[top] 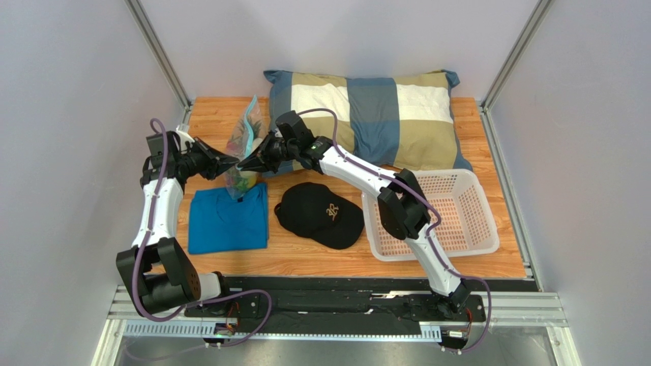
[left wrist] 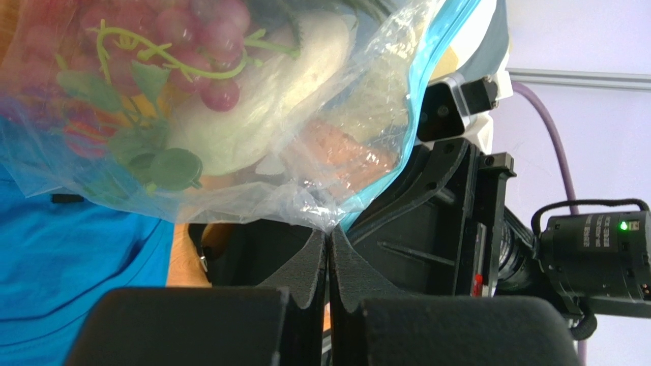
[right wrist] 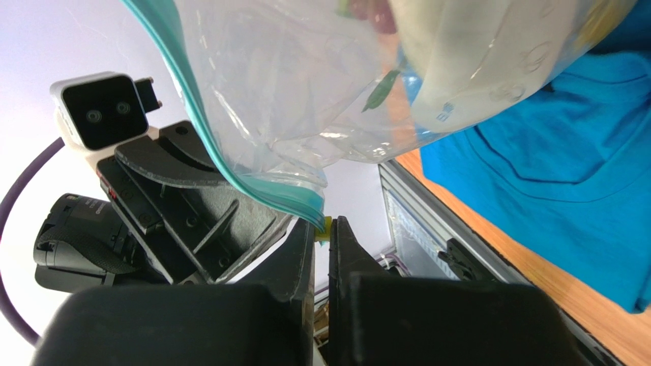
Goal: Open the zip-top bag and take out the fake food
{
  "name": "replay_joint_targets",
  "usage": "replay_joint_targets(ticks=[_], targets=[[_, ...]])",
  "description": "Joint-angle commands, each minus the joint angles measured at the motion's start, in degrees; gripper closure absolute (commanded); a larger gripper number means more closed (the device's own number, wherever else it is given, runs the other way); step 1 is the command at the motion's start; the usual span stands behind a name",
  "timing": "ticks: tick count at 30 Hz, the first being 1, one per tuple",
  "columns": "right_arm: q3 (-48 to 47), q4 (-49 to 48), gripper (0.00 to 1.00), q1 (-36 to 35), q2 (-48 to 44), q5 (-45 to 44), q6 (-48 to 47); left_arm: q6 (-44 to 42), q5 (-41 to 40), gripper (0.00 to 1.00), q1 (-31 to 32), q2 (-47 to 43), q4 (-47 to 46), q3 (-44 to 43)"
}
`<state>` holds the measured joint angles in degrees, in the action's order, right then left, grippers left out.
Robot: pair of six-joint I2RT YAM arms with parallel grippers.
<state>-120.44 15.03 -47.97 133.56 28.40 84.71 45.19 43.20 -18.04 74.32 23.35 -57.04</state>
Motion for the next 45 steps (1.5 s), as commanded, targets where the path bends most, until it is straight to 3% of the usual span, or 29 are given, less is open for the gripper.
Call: replay_joint_targets(ticks=[1, 10, 12, 13, 14, 15, 20, 23, 27, 33, 34, 35, 39, 45], targets=[[-1.9, -0.3, 1.00, 2.1, 0.5, -0.8, -3.9, -3.5, -0.8, 1.00, -0.3, -2.3, 3.4, -0.3], [-2.6, -7.3, 1.00, 3.3, 0.7, 0.9, -4.4, -3.8, -0.8, 1.00, -0.3, -2.5, 1.9, 0.8], [-2.7, -7.9, 1.00, 3.2, 0.8, 1.4, -3.8, -1.6, 3.7, 1.00, -0.2, -2.3, -0.9, 1.6], [-2.5, -8.1, 1.00, 3.2, 0.7, 1.7, -3.6, -0.6, 5.6, 0.93, -0.3, -1.9, -3.4, 2.3], [-2.3, -8.7, 1.00, 3.2, 0.6, 1.8, -2.8, 2.3, 7.8, 0.72, -0.1, -1.2, -6.1, 3.1], [-2.1, -8.8, 1.00, 3.2, 0.5, 1.9, -2.4, 3.8, 10.8, 0.67, -0.1, -1.2, -8.8, 4.0], [-5.3, -6.0, 1.00, 2.9, 0.9, 3.3, -1.6, 2.1, 11.7, 0.65, 0.0, -2.7, -13.0, 4.7], [-9.9, -1.0, 1.00, 2.4, 2.2, 4.2, -5.9, -1.0, 7.6, 0.65, 0.0, -7.2, -11.6, 4.3], [-13.4, 6.3, 1.00, 2.3, 3.3, 6.2, -20.1, -11.3, -2.7, 0.64, 0.5, -8.7, 1.2, -3.6], [-15.6, 12.0, 1.00, 1.5, 3.0, 7.9, -33.1, -15.7, -6.7, 0.55, 2.4, -1.1, 4.9, -12.5], [-16.6, 14.7, 1.00, 1.1, 3.5, 8.1, -37.1, -16.0, -7.6, 0.47, 3.8, 1.4, 5.3, -15.1], [-17.3, 15.6, 1.00, 1.1, 3.6, 8.0, -39.0, -16.3, -8.8, 0.46, 4.7, 3.2, 6.0, -16.5], [-18.2, 16.9, 1.00, 1.4, 4.0, 7.9, -44.1, -21.4, -12.7, 0.48, 9.2, 14.5, 19.4, -31.1], [-18.2, 17.4, 1.00, 2.0, 4.3, 8.6, -46.9, -24.5, -18.4, 0.47, 13.9, 22.3, 21.9, -38.1]])
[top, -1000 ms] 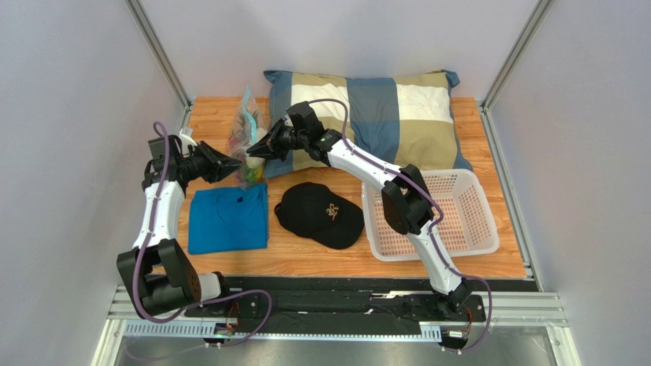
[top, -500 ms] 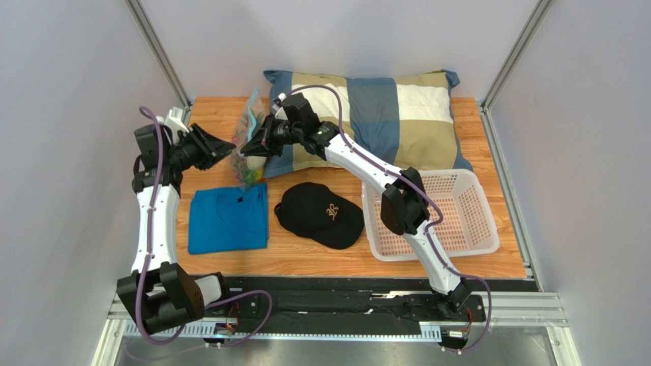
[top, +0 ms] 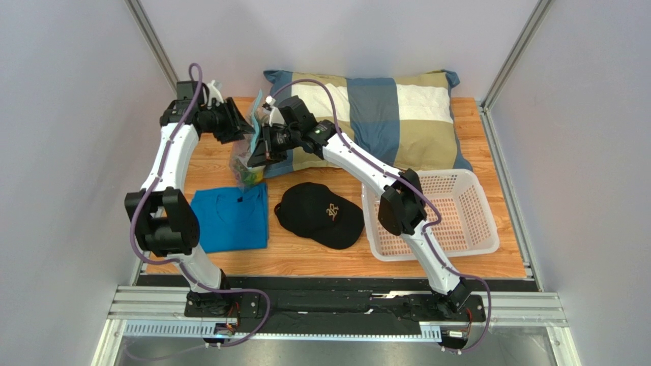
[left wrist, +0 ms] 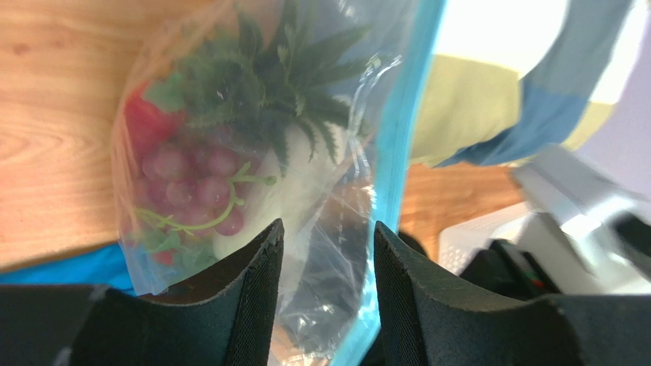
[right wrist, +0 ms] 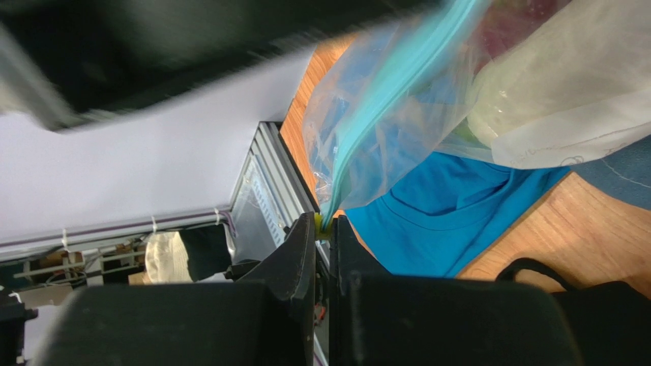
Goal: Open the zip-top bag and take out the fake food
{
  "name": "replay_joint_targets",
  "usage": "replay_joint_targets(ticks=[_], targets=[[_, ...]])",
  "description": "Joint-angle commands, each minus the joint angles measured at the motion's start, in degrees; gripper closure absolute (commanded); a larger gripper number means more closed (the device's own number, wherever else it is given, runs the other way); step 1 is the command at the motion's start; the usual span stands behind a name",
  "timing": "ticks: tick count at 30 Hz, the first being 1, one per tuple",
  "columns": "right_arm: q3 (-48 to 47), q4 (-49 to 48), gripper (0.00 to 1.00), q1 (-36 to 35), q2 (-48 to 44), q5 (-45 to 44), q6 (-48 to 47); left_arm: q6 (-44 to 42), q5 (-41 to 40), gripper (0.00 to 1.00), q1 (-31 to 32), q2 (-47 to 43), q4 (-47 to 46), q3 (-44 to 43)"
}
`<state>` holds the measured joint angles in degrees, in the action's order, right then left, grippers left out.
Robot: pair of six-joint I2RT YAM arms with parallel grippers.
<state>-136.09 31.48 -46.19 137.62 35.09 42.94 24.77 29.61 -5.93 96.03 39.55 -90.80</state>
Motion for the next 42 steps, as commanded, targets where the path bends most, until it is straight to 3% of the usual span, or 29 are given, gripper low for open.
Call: replay_joint_targets(ticks=[1, 5, 10, 11, 12, 16, 23, 26, 29, 30, 31, 34, 36, 38, 39, 41, 42], targets=[[-2.6, 1.0, 1.00, 0.2, 0.4, 2.1, -5.2, -4.6, -5.5, 0.46, 3.0, 1.0, 5.6, -5.1], [-2.5, 0.9, 1.00, 0.4, 0.4, 2.4, -5.4, -6.9, -14.4, 0.44, 5.7, 3.2, 9.0, -10.5], [-2.5, 0.8, 1.00, 0.5, 0.1, 3.3, -5.4, -6.1, -13.9, 0.43, 8.3, 3.6, 9.8, -12.3], [-2.4, 0.7, 1.00, 0.5, 0.0, 3.3, -5.6, -5.9, -13.5, 0.08, 8.5, 3.2, 7.9, -11.7], [-2.5, 0.8, 1.00, 0.4, 0.0, 3.3, -5.6, -5.7, -14.0, 0.05, 9.2, 3.0, 7.6, -11.4], [-2.6, 0.3, 1.00, 0.7, -0.2, 3.5, -5.2, -5.1, -22.8, 0.03, 10.9, 7.0, 11.2, -15.3], [-0.9, 0.1, 1.00, 0.7, -1.5, 3.9, -5.5, -3.0, -22.2, 0.04, 10.9, 12.1, 11.5, -20.2], [1.1, 0.2, 1.00, 0.7, -3.1, 3.4, -7.7, -1.9, -22.2, 0.13, 10.9, 14.8, 11.9, -22.6], [2.4, 1.0, 1.00, 1.3, -4.5, 2.6, -9.8, -2.2, -22.6, 0.53, 10.8, 17.4, 14.4, -26.4], [2.5, 2.7, 1.00, 1.6, -4.7, 1.7, -12.2, -2.2, -23.0, 0.89, 10.8, 17.7, 15.1, -27.3], [2.6, 3.5, 1.00, 2.0, -5.2, 1.0, -13.3, -2.2, -23.8, 0.99, 10.8, 17.9, 15.9, -27.9], [2.9, 5.3, 1.00, 4.9, -6.0, -2.1, -18.8, -1.3, -27.8, 1.00, 10.8, 16.7, 19.0, -29.2], [0.7, 5.5, 0.97, 5.9, -5.8, -4.4, -21.2, 3.7, -32.6, 1.00, 10.4, 13.8, 22.3, -27.7], [-0.9, 3.9, 0.76, 6.7, -5.3, -5.6, -23.2, 9.6, -37.1, 1.00, 9.7, 9.6, 23.2, -23.0], [-0.7, 0.7, 0.48, 6.7, -5.3, -6.3, -23.6, 12.1, -37.7, 1.00, 9.2, 8.3, 23.2, -21.4], [1.6, -3.2, 0.26, 6.7, -6.3, -6.6, -23.4, 18.8, -34.9, 1.00, 6.8, 5.3, 22.5, -17.0], [6.1, -7.4, 0.22, 6.6, -7.2, -6.4, -23.0, 20.8, -33.1, 1.00, 6.3, 4.9, 22.3, -15.9]])
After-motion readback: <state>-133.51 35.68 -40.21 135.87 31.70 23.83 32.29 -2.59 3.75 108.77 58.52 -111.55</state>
